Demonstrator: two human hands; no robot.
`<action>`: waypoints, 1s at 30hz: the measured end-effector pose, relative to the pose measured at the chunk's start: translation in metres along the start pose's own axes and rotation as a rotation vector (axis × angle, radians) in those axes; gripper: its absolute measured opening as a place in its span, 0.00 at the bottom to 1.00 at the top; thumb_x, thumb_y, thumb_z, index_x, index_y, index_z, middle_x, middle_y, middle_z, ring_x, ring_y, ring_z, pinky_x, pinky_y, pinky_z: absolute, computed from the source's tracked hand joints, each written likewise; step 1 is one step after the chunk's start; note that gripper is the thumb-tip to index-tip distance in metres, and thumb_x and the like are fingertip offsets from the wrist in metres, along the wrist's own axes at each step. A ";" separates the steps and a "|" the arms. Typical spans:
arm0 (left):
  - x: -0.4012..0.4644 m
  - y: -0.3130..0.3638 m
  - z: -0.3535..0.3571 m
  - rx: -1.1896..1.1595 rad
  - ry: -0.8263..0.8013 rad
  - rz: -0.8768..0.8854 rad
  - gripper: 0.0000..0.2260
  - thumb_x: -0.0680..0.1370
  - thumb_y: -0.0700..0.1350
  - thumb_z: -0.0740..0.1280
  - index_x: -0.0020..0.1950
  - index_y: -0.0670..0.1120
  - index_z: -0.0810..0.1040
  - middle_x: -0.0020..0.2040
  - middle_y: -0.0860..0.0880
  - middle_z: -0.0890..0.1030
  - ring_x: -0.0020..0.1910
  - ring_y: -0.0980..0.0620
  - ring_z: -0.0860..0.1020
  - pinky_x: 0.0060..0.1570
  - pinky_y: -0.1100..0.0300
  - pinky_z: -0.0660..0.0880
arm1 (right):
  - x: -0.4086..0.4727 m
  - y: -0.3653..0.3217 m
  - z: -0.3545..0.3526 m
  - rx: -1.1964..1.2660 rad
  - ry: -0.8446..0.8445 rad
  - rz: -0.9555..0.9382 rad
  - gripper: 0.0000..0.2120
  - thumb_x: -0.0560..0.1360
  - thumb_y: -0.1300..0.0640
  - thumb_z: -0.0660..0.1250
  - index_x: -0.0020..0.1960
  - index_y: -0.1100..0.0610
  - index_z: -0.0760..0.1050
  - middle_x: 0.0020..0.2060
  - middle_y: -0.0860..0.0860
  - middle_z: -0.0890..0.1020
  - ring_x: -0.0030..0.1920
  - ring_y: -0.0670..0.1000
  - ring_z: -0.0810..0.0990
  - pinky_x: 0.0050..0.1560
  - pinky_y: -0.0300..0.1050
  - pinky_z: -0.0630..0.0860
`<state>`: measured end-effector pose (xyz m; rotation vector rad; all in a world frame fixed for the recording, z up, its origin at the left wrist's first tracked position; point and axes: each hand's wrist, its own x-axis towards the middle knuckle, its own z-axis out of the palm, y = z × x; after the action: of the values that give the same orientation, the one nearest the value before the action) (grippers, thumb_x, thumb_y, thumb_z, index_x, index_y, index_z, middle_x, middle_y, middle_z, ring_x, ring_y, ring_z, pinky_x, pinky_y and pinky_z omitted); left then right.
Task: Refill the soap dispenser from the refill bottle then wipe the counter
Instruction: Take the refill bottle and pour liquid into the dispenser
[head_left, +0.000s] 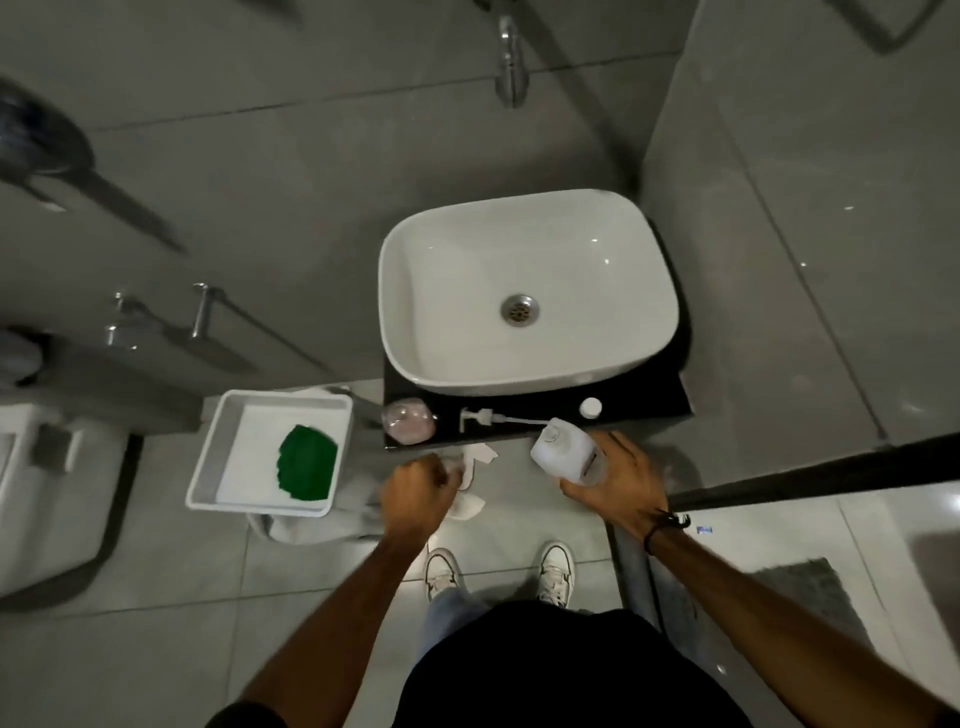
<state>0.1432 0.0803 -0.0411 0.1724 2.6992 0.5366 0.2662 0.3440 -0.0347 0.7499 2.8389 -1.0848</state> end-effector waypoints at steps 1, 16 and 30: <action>0.002 -0.010 -0.007 -0.023 0.051 -0.099 0.17 0.75 0.60 0.69 0.47 0.47 0.81 0.43 0.45 0.85 0.46 0.41 0.83 0.45 0.51 0.81 | 0.002 -0.007 0.003 0.002 -0.015 -0.013 0.32 0.58 0.37 0.75 0.60 0.42 0.73 0.48 0.43 0.79 0.48 0.48 0.80 0.47 0.46 0.81; 0.058 -0.032 -0.054 -0.414 0.135 0.291 0.25 0.65 0.42 0.82 0.59 0.42 0.81 0.53 0.44 0.82 0.50 0.47 0.80 0.50 0.61 0.72 | 0.014 -0.111 0.026 -0.250 0.147 -0.189 0.31 0.57 0.38 0.74 0.59 0.44 0.77 0.42 0.44 0.76 0.44 0.52 0.78 0.43 0.49 0.78; 0.038 -0.042 -0.079 -0.461 0.137 0.423 0.28 0.61 0.46 0.79 0.61 0.55 0.82 0.51 0.52 0.73 0.49 0.53 0.76 0.54 0.56 0.78 | 0.017 -0.172 0.020 -0.491 0.112 -0.275 0.25 0.58 0.39 0.71 0.54 0.45 0.80 0.43 0.43 0.82 0.47 0.50 0.81 0.45 0.46 0.72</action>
<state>0.0758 0.0213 -0.0027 0.5999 2.5825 1.3164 0.1728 0.2274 0.0548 0.4001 3.1675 -0.3224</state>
